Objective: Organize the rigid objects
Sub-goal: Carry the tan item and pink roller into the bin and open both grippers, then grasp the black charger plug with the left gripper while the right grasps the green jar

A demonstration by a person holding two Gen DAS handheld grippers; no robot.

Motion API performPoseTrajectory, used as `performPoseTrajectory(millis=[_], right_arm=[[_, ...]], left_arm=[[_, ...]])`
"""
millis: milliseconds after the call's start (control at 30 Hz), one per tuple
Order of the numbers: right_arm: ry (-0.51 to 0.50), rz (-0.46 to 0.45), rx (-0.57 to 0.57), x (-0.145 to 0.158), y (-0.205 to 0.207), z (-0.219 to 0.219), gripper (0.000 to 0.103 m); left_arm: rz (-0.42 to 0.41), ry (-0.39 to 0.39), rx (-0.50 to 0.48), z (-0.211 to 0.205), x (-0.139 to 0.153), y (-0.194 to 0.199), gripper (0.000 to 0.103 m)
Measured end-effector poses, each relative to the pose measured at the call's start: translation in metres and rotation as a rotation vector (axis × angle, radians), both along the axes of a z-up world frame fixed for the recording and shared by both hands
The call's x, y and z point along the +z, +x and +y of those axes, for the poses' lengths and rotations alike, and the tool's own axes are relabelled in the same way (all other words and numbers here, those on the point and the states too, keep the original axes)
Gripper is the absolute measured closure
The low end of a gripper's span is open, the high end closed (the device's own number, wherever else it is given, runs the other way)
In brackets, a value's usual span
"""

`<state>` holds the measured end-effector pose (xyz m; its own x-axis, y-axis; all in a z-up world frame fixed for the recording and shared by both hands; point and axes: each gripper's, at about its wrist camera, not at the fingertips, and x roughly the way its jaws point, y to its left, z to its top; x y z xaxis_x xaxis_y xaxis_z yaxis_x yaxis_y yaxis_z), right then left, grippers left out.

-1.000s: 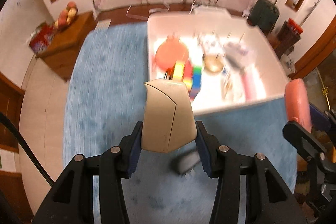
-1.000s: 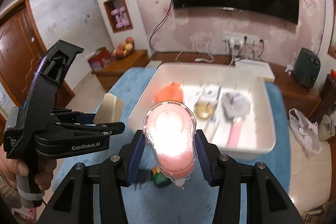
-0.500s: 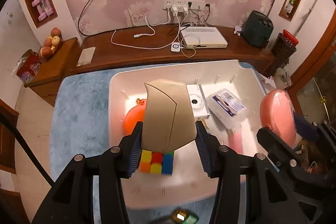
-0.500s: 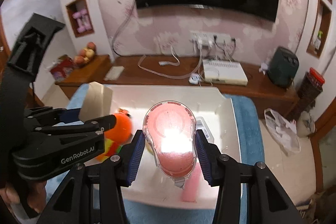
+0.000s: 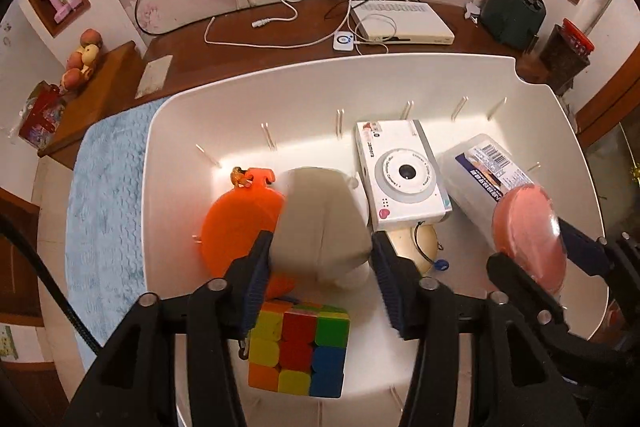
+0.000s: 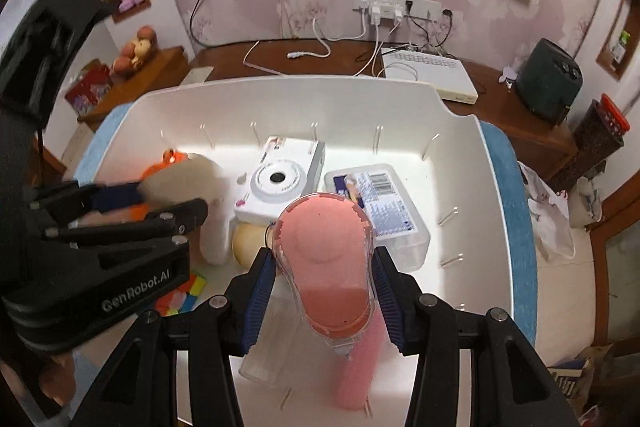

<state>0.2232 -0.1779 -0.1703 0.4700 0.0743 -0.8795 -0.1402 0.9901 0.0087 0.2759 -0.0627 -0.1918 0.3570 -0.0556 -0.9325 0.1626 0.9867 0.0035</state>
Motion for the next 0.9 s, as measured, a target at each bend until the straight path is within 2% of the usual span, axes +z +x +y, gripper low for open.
performPoseTrajectory(millis=[33, 100, 233, 500, 667, 900], right_arm=[[-0.007, -0.011, 0.01, 0.002, -0.003, 0.002, 0.05], [-0.028, -0.044, 0.029, 0.007, -0.012, 0.006, 0.041], [-0.02, -0.088, 0.044, 0.021, -0.029, 0.008, 0.04], [0.048, -0.157, 0.019, 0.057, -0.064, 0.006, 0.04], [0.079, -0.197, 0.011, 0.075, -0.095, 0.007, 0.04], [0.103, -0.227, 0.031, 0.083, -0.142, 0.02, 0.04]], left_arm=[[0.001, 0.001, 0.002, 0.001, 0.001, -0.001, 0.027], [-0.01, -0.006, 0.003, 0.005, 0.006, -0.003, 0.016], [-0.03, -0.012, -0.003, 0.011, 0.019, -0.009, 0.015], [-0.11, -0.059, -0.005, 0.028, 0.067, -0.036, 0.015], [-0.177, -0.075, -0.032, 0.037, 0.098, -0.065, 0.014], [-0.233, -0.093, -0.06, 0.05, 0.122, -0.109, 0.012]])
